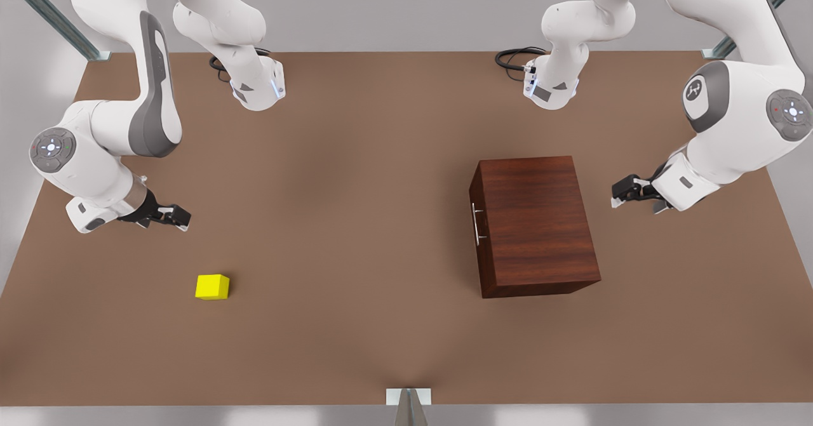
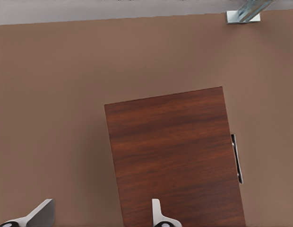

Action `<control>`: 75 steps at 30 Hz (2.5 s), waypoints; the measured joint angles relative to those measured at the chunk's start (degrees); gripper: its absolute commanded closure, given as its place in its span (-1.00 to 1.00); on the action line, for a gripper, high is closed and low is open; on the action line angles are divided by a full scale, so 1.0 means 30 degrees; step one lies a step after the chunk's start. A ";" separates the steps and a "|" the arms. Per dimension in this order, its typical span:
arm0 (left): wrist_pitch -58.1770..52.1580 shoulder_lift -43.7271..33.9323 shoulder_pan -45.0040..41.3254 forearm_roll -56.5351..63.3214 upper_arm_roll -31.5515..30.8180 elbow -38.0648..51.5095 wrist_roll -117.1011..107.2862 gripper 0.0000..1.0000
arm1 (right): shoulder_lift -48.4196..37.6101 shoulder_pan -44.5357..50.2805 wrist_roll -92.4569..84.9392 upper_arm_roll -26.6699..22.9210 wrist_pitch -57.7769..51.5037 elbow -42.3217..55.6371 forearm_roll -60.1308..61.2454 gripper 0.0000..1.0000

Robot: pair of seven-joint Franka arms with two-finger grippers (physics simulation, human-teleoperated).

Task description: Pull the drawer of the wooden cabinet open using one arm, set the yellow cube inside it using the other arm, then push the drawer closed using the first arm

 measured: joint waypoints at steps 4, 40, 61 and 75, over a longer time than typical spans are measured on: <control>0.0067 0.0046 -0.0016 0.0301 -0.0061 -0.0085 -0.0267 -1.00 | 0.0014 -0.0051 0.0386 0.0001 0.0048 0.0113 0.0077 -1.00; 0.2729 0.9187 -1.2804 0.8965 -0.0322 0.1876 -1.7759 -1.00 | 0.9926 -0.0341 1.8793 -0.1234 0.6372 0.3240 0.0970 -1.00; 0.2992 1.0424 -1.2901 1.0809 -0.0262 0.1562 -2.1544 -1.00 | 1.1556 0.0448 2.2413 -0.1755 0.4671 0.4711 0.1204 -1.00; 0.3876 1.0458 -1.3125 1.0590 -0.0405 0.1878 -2.2401 -1.00 | 1.2377 0.0758 2.3528 -0.1811 0.5808 0.4680 0.1486 -1.00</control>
